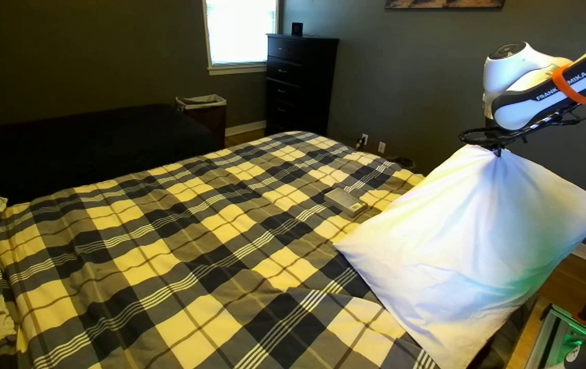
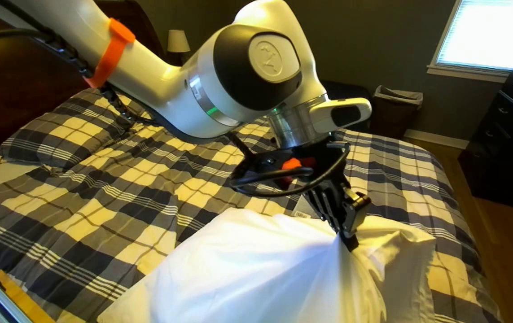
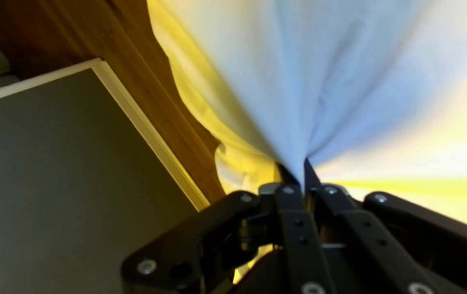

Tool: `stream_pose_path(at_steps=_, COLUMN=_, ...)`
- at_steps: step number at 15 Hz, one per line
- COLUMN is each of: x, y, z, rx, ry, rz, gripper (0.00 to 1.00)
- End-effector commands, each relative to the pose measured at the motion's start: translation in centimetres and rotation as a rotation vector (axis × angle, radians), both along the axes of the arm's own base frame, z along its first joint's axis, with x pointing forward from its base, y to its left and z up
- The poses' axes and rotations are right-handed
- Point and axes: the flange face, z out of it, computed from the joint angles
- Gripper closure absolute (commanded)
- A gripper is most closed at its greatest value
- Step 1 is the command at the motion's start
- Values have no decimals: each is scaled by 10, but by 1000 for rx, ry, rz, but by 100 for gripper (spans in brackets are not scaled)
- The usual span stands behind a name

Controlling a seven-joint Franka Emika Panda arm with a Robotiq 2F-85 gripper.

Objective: Remove the blue cloth from the white pillow, put it on the bed and then cover it with the white pillow

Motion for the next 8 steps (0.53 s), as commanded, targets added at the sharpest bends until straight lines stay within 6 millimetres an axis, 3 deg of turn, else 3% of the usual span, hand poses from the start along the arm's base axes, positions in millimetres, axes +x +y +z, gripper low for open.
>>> stream_pose_path(at_steps=1, x=4, y=-36, z=12, rx=-68, ry=-29, rz=21, gripper=99)
stream_pose_path(at_steps=5, x=7, y=-54, z=11, rx=-78, ry=-84, rz=25, gripper=99)
stream_pose_path(at_steps=6, x=9, y=-56, z=11, rx=-75, ry=-94, rz=24, gripper=70)
stream_pose_path(at_steps=8, x=11, y=-57, z=12, rx=-64, ry=-122, rz=23, gripper=63)
